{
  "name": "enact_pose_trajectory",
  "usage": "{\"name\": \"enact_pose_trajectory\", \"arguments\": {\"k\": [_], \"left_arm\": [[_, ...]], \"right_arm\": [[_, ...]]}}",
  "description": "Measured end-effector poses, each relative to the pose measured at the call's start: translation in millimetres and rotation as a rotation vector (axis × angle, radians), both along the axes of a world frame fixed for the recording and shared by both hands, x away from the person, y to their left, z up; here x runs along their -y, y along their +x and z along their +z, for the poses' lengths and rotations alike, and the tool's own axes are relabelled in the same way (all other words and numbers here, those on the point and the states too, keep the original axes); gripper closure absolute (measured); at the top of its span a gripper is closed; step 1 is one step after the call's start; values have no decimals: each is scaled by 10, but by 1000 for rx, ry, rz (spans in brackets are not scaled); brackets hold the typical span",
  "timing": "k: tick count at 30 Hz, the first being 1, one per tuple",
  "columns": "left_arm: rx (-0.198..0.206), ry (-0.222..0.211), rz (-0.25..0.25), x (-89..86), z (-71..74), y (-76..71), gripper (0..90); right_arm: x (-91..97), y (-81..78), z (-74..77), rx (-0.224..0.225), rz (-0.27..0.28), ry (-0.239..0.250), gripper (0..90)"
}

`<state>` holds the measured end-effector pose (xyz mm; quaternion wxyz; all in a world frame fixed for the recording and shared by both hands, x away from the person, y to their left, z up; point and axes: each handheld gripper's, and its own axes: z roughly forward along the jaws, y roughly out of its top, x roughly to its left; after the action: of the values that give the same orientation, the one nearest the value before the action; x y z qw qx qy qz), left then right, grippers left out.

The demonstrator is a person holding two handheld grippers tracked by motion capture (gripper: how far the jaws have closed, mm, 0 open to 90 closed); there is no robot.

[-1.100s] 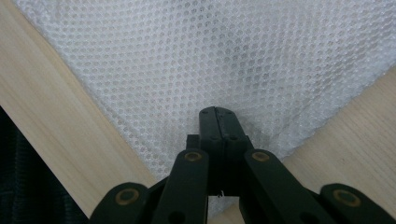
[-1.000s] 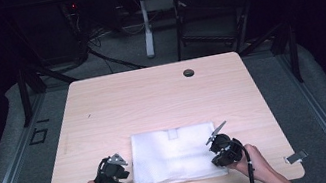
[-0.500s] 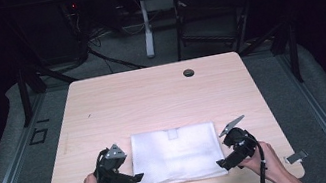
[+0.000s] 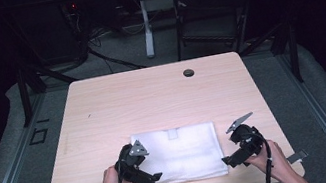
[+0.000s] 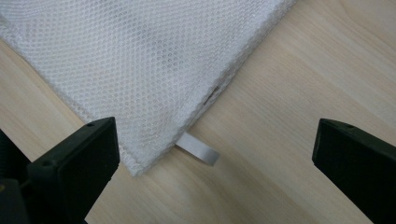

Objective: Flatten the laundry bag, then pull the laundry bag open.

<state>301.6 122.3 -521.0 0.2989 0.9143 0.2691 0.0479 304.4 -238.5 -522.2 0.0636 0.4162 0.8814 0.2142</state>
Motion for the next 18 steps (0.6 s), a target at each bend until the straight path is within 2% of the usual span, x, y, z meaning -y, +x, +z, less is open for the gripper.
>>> {"name": "enact_pose_trajectory", "arguments": {"k": [3,7,9,11,12,15,17,18], "left_arm": [[-1,-7,-11,23,-15,-12,49],[-6,-2,-34,82,-43,-32,82],[-9,-3,-48,130,-59,-37,99],[-19,-5,-66,187,-79,-38,120],[-24,-5,-74,221,-95,-40,139],[-34,12,-109,320,-139,-43,156],[-40,23,-130,382,-168,-47,201],[-38,30,-140,410,-181,-50,221]], "right_arm": [[10,7,6,-6,7,-4,14],[-13,10,-18,-3,-5,14,22],[-25,15,-8,-1,-1,2,28],[-45,11,-25,9,-9,22,36],[-41,19,-12,-1,6,3,36],[-41,14,-23,-1,7,7,44],[-42,6,-38,-3,6,16,52],[-44,1,-39,-5,5,6,53]]}}
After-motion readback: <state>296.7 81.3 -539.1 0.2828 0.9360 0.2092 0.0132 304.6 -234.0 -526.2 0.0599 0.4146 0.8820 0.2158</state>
